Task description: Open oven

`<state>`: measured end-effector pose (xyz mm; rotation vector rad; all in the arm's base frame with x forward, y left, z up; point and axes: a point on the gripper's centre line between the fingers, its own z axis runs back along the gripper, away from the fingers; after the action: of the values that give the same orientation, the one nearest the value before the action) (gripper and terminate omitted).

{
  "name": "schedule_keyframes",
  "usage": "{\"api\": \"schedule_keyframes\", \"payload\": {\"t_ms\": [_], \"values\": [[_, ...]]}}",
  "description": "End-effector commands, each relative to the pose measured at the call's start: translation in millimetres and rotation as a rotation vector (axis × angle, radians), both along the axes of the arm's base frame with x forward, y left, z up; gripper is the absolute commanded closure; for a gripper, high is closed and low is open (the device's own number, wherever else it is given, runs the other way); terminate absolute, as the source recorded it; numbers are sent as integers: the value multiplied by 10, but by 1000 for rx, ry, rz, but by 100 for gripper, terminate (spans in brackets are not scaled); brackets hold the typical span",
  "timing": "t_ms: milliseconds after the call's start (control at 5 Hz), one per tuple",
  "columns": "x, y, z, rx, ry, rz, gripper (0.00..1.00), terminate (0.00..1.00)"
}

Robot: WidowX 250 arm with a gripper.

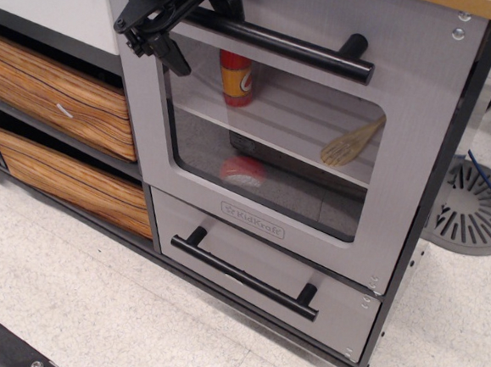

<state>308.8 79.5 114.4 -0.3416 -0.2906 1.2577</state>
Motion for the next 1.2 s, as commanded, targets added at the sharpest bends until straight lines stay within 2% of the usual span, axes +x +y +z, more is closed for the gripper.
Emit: {"api": "schedule_keyframes", "payload": {"t_ms": [0,200,400,600,800,1000], "values": [[-286,5,162,11,-29,-90,0,0],[-387,-16,219,9,-4,-150,0,0],[-561,-71,463,0,79,-249,0,0],[-714,-146,663,49,138,-345,0,0],[-674,-205,831,71,228,-470,0,0],[-529,-220,1019,39,195,-547,0,0]]}}
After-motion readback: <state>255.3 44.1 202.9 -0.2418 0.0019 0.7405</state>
